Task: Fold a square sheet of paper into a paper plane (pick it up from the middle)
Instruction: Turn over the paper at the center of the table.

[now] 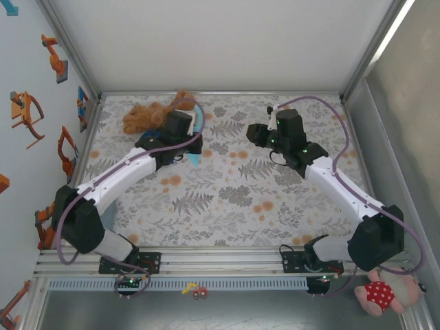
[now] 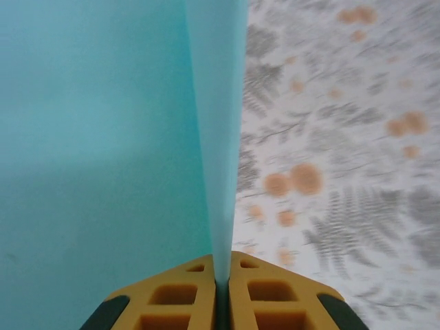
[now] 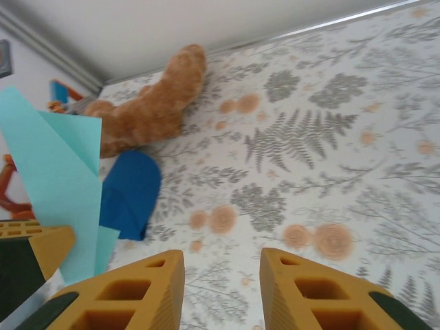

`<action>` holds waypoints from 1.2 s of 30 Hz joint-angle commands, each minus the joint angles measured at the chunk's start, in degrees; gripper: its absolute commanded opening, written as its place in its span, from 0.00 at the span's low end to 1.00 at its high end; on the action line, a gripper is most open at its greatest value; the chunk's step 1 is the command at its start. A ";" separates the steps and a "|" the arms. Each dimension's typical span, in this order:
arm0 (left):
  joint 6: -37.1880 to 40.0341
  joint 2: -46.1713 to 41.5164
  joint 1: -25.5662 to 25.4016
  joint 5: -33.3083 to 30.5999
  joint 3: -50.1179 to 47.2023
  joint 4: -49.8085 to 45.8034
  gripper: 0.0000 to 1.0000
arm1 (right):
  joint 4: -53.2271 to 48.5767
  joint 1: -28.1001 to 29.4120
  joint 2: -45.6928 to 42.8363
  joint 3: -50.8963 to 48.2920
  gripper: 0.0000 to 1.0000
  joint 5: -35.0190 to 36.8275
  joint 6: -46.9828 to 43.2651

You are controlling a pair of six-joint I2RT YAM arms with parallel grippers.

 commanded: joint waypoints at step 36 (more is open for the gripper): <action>-1.99 40.75 -14.34 -39.74 18.76 -19.98 0.16 | -9.39 -3.15 -4.08 -4.22 0.30 21.96 4.83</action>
